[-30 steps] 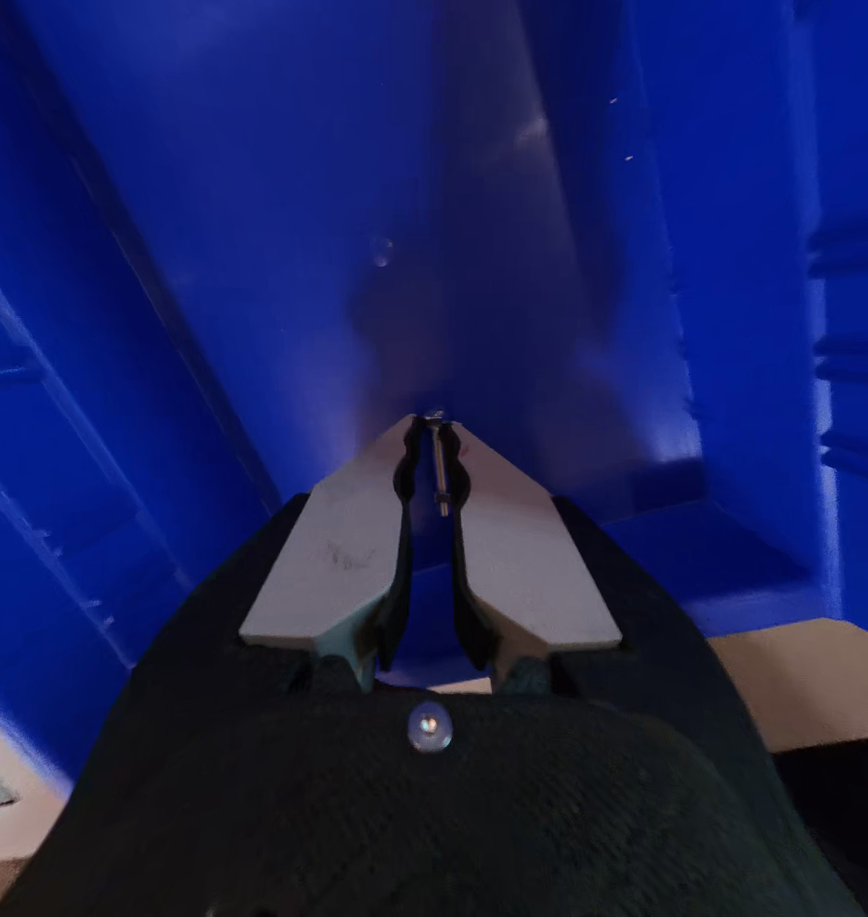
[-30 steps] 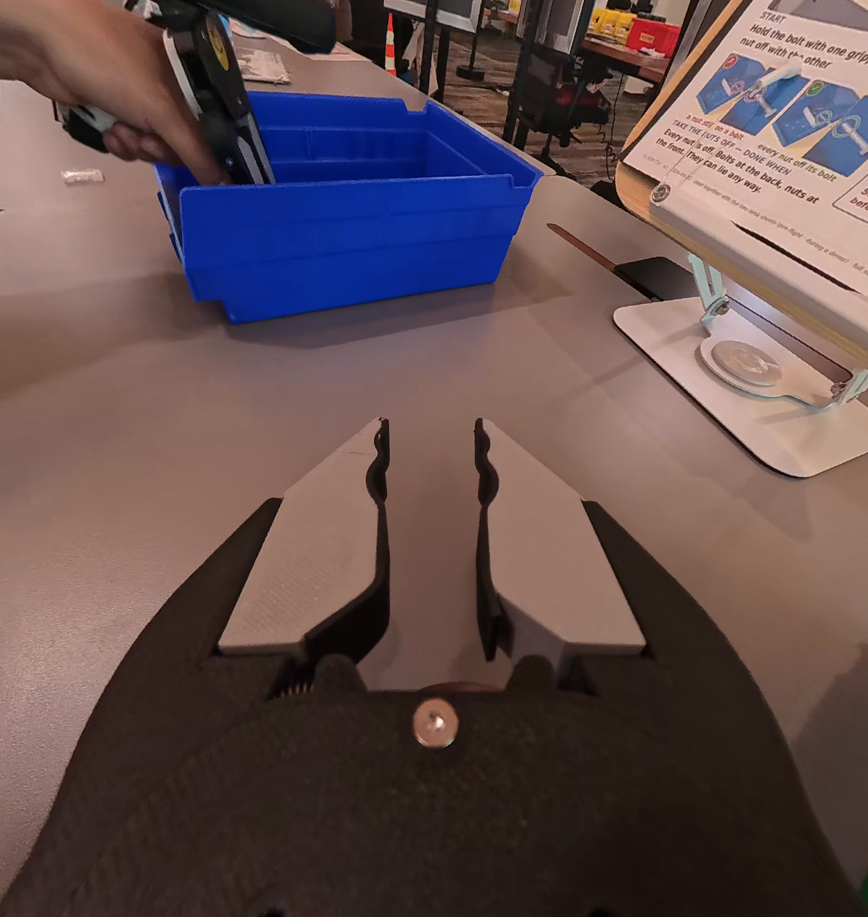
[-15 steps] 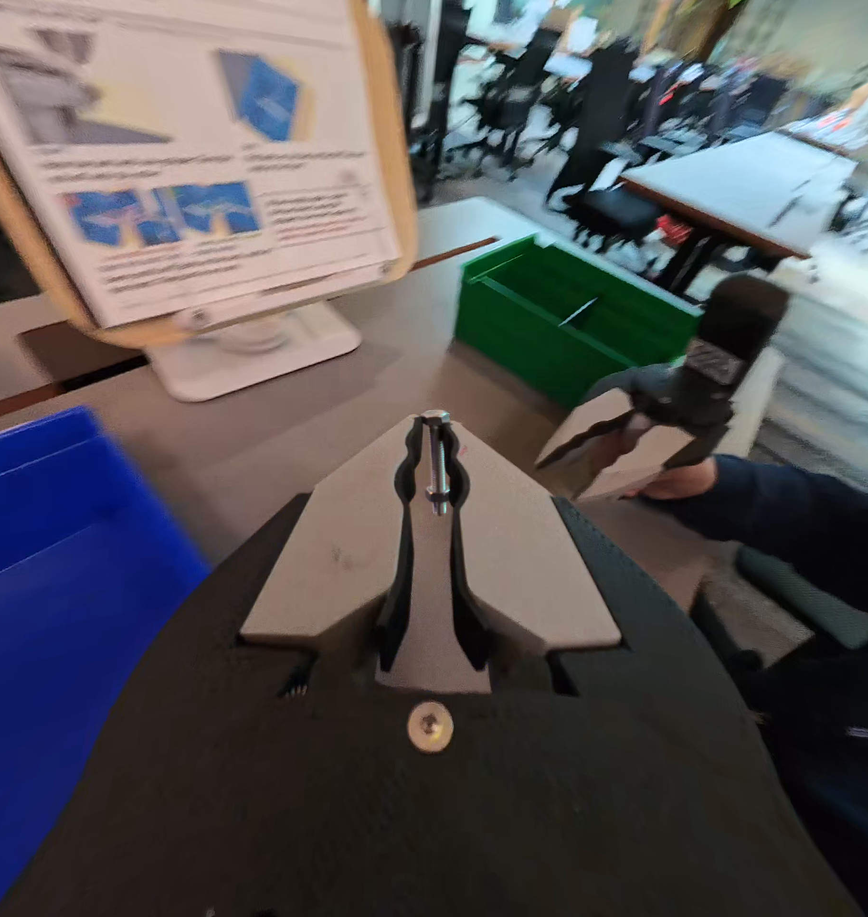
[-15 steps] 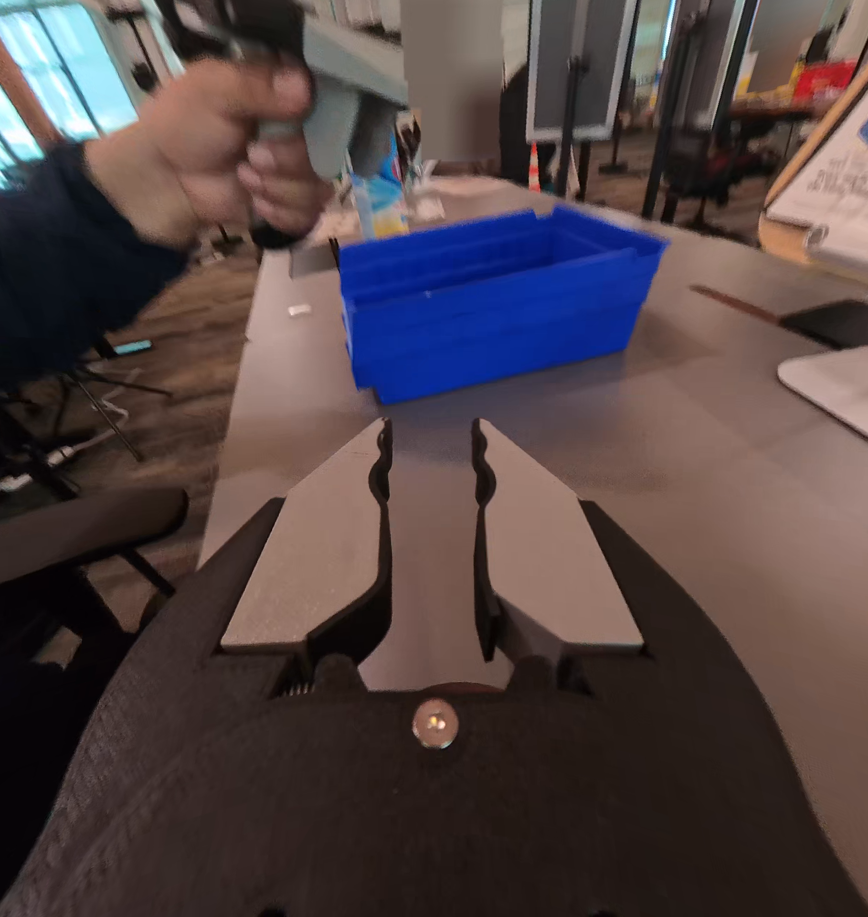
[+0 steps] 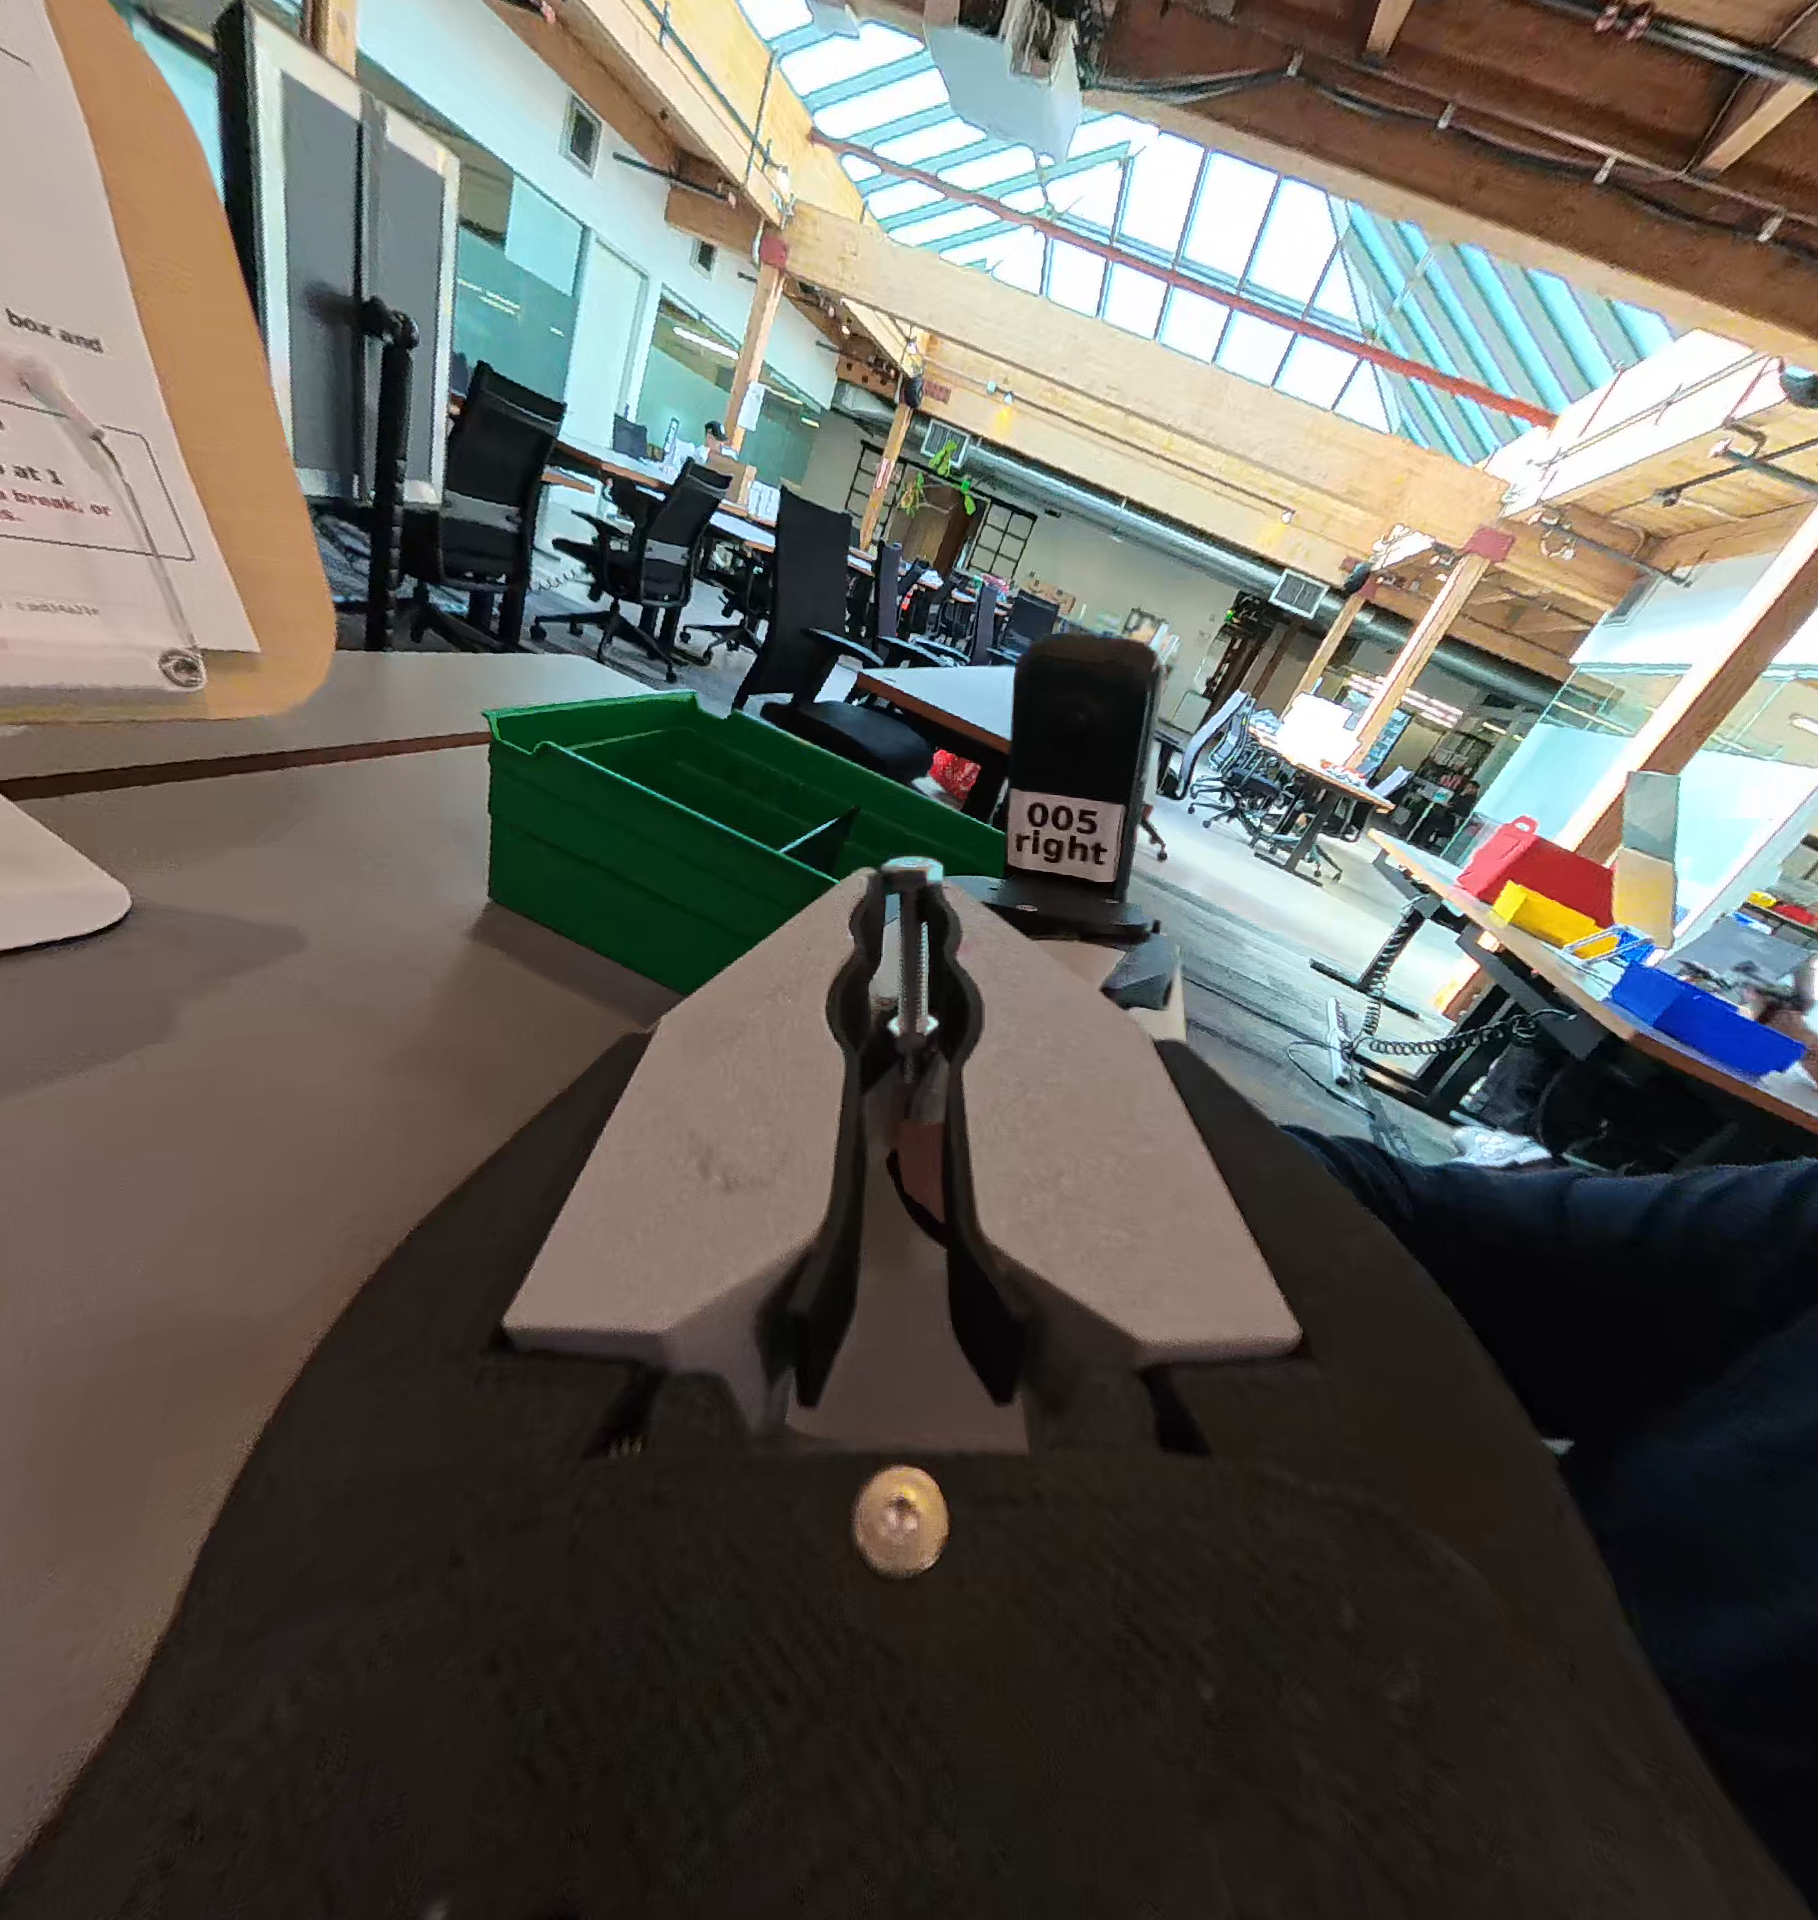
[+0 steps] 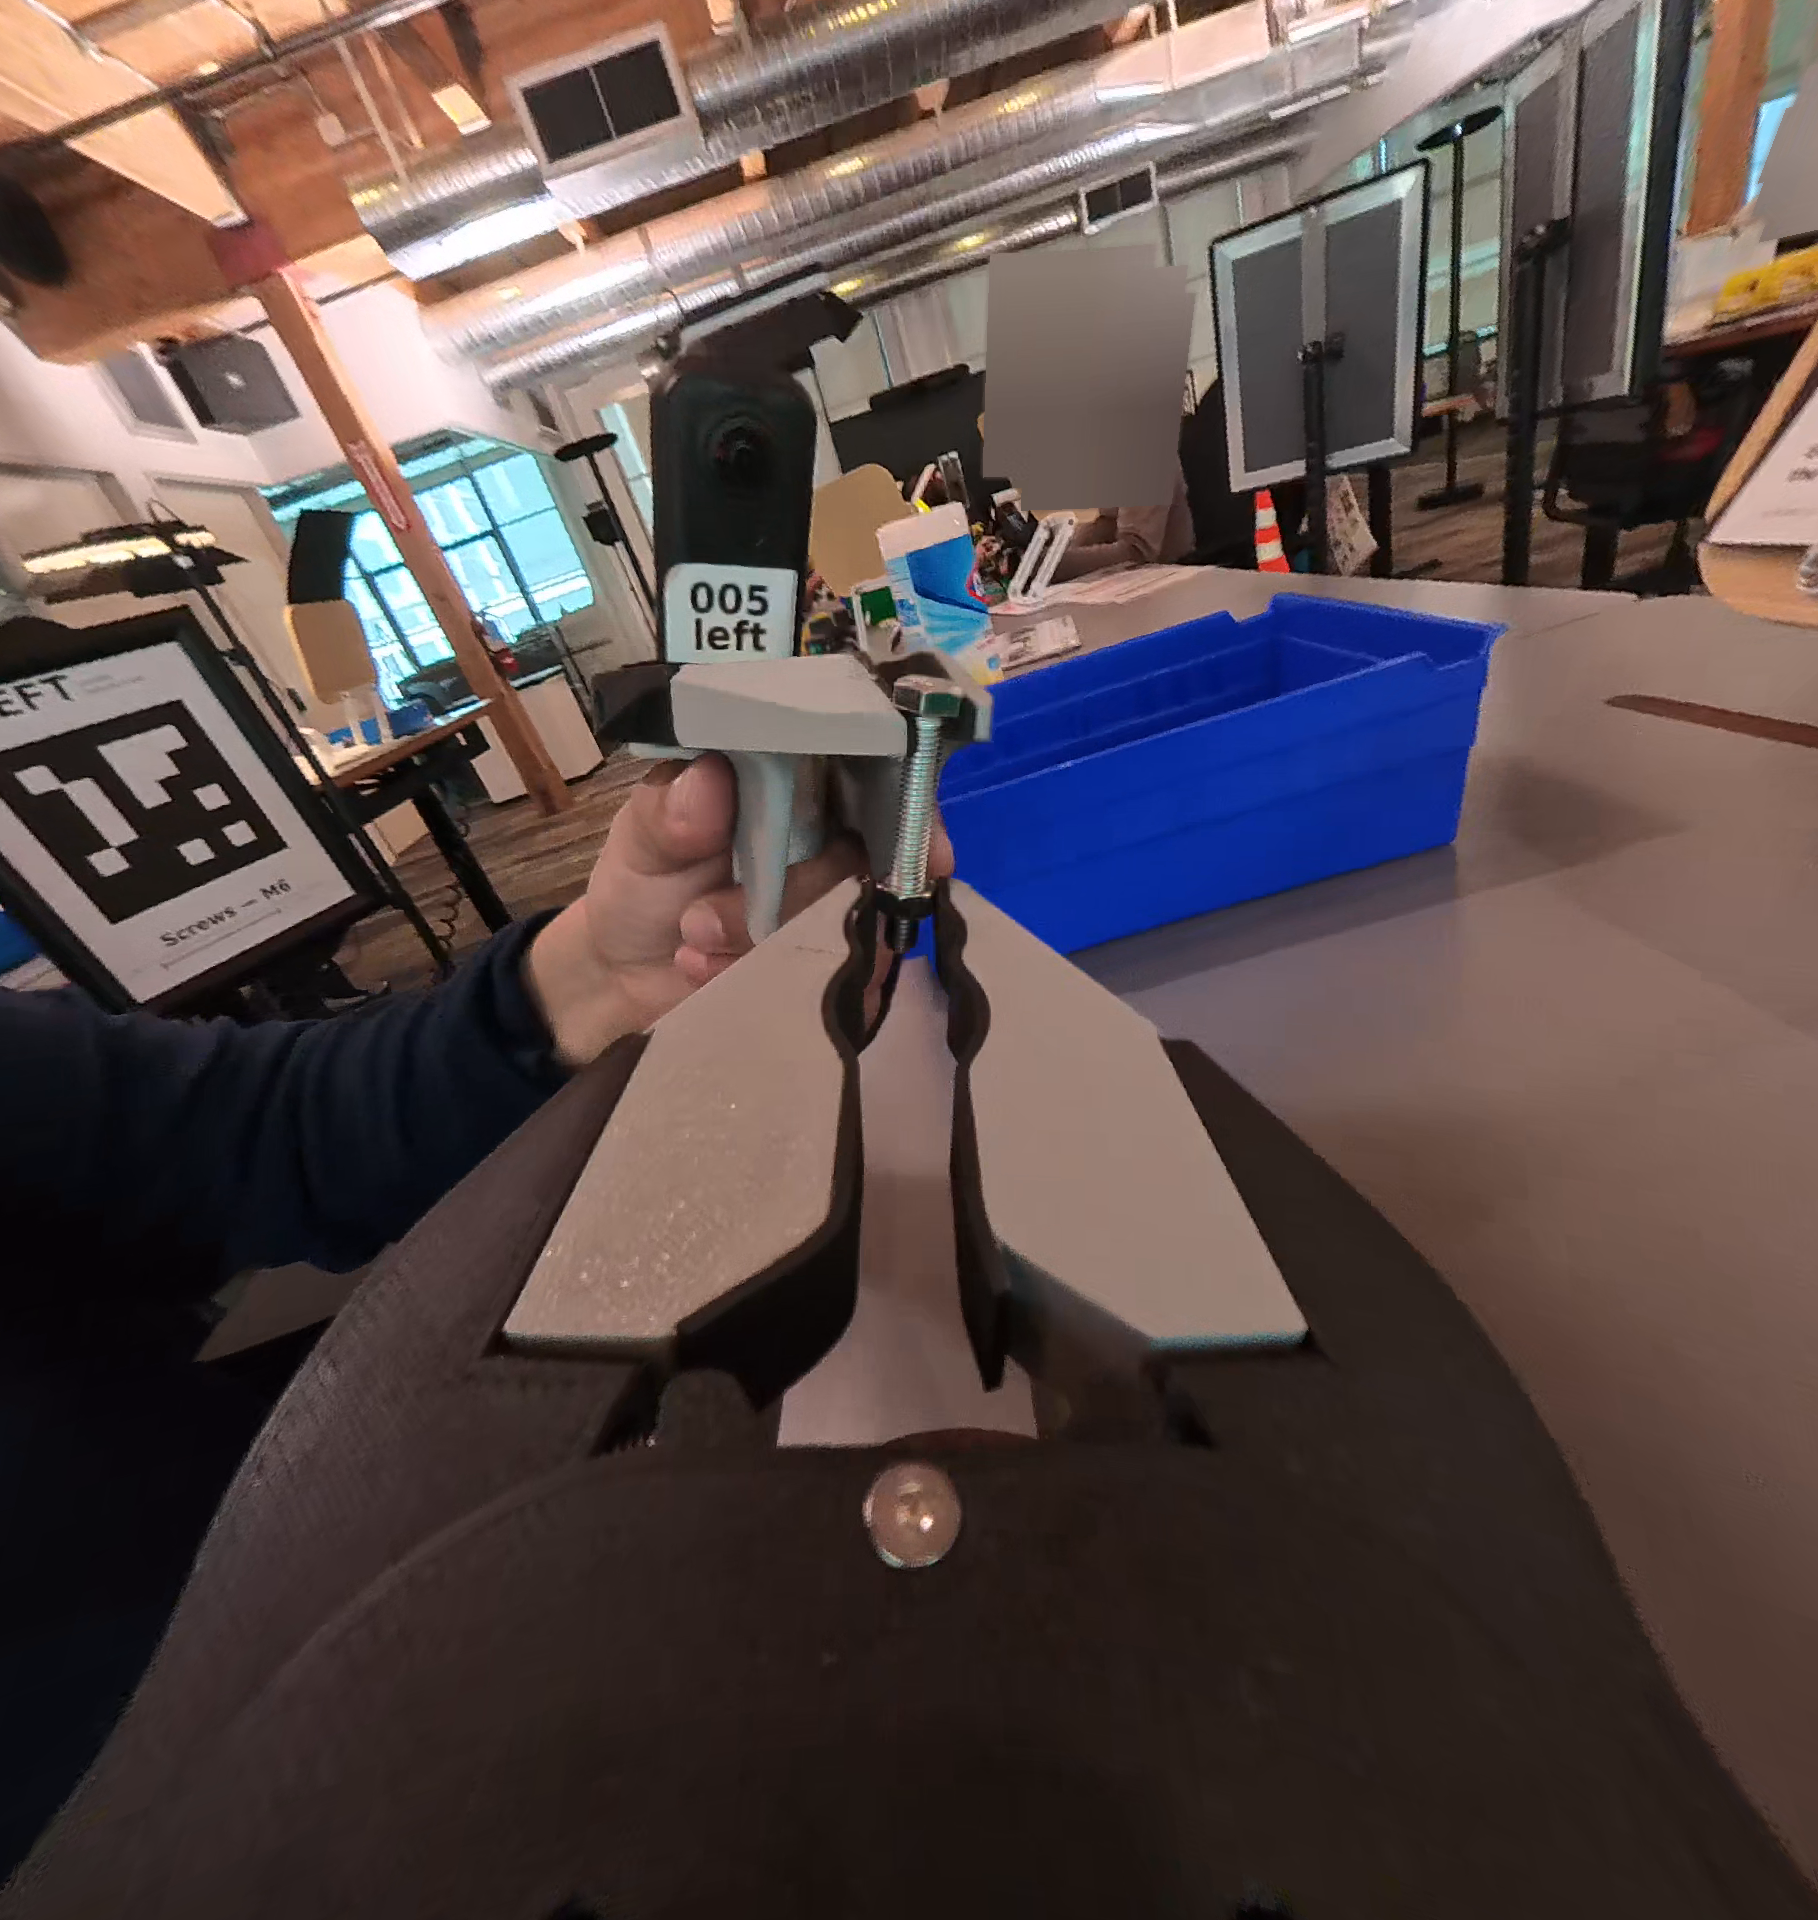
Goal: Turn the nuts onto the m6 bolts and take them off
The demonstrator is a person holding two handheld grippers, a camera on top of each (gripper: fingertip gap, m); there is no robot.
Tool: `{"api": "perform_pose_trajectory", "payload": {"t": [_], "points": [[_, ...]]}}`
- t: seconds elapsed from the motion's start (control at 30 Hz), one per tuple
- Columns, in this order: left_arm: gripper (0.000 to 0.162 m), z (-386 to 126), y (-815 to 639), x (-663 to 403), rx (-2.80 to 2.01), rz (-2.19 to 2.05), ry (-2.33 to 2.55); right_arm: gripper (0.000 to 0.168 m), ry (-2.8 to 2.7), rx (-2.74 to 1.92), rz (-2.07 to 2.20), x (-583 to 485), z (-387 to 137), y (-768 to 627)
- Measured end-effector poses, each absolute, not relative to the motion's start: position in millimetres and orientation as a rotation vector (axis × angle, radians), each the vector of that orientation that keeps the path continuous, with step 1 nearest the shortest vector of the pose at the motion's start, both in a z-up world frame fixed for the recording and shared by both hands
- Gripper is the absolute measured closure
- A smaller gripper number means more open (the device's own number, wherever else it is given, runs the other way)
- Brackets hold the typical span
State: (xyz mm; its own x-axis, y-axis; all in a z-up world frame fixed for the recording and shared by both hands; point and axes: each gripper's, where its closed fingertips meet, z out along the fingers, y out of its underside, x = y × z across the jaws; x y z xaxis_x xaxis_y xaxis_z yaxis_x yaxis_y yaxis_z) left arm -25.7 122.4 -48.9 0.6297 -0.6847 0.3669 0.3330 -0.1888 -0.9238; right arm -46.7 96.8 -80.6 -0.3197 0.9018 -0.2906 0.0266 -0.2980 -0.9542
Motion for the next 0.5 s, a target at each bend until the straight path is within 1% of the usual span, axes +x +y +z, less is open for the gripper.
{"api": "perform_pose_trajectory", "payload": {"t": [0.13, 0.27, 0.37, 0.43, 0.5], "points": [[0.155, -65.4, 126.7, -32.0, -1.511, -0.919, 0.328, 0.161, -1.339, -1.336, 1.561, -51.4, -100.0, 104.0], [0.157, -90.6, 132.7, -34.0, -1.584, -0.997, 0.356, 0.161, -1.425, -1.449, 1.457, -58.5, -126.6, 107.5], [0.148, -108.6, 140.1, -32.8, -1.663, -1.032, 0.385, 0.162, -1.445, -1.489, 1.429, -60.5, -135.6, 110.2], [0.15, -114.2, 142.4, -30.6, -1.682, -1.021, 0.419, 0.162, -1.46, -1.511, 1.387, -60.0, -140.8, 113.9], [0.158, -113.6, 142.2, -29.5, -1.68, -1.004, 0.457, 0.162, -1.452, -1.523, 1.368, -59.4, -142.3, 118.3]]}}
